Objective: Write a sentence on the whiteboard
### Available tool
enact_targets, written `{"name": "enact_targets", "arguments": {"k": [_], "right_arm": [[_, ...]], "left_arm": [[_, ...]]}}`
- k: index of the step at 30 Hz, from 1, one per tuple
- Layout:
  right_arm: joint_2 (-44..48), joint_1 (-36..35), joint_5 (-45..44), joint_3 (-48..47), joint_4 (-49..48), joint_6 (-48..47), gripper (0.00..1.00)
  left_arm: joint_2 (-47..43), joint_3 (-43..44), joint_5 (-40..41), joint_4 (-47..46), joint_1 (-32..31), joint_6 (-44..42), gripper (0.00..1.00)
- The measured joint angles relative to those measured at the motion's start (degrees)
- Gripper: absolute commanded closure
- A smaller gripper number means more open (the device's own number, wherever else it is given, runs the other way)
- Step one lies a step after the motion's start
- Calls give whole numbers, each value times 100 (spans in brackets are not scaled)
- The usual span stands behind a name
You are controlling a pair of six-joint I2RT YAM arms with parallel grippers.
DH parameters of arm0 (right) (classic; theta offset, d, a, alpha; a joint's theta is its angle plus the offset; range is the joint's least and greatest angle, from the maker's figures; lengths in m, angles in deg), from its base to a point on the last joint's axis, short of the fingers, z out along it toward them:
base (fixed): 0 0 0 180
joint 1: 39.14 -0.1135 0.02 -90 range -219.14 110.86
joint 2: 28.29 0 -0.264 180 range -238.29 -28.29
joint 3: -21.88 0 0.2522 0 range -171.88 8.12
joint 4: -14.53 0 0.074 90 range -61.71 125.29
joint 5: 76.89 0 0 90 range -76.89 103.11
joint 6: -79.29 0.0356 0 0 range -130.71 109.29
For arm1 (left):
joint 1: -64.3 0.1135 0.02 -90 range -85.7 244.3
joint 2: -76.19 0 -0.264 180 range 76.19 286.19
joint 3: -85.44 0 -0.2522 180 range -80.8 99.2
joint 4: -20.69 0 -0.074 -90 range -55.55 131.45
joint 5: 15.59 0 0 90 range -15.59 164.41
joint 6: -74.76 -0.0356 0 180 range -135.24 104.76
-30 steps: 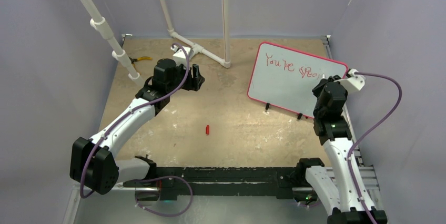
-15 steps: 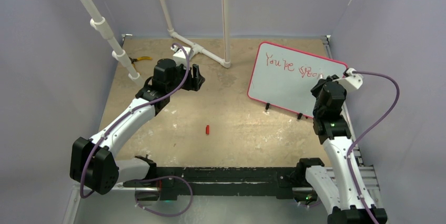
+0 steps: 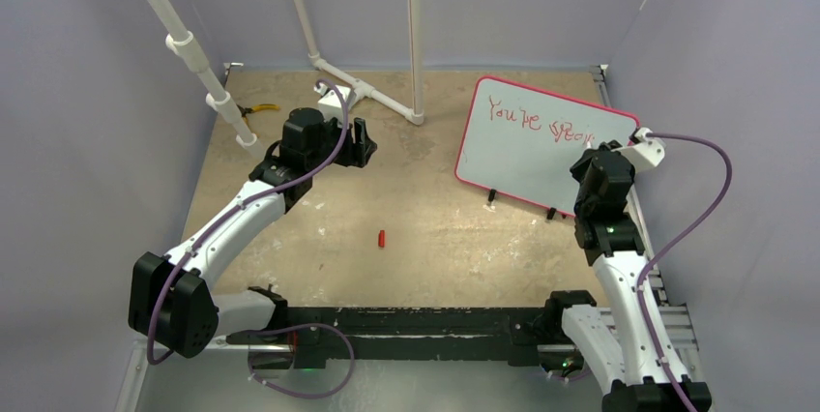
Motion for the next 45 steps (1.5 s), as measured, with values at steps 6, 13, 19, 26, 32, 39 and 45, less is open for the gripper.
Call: {"name": "enact_targets", "arguments": {"k": [6, 13, 19, 26, 32, 39, 45], "right_arm": [[46, 0, -15, 0, 48, 15, 100], [61, 0, -20, 0, 79, 13, 100], [61, 0, -39, -2, 79, 11, 100], [33, 0, -81, -127, 72, -4, 100], [-7, 0, -142, -197, 37, -11, 100], [-11, 0, -164, -197, 28, -11, 100], [-11, 0, -162, -195, 28, -9, 100]], "left_arm": [[0, 0, -4, 0, 0, 0, 43], [0, 0, -7, 0, 0, 0, 43], [0, 0, -9, 0, 0, 0, 43], [0, 0, -7, 0, 0, 0, 43], [0, 0, -7, 0, 0, 0, 43], [0, 0, -7, 0, 0, 0, 43], [0, 0, -7, 0, 0, 0, 43]]}}
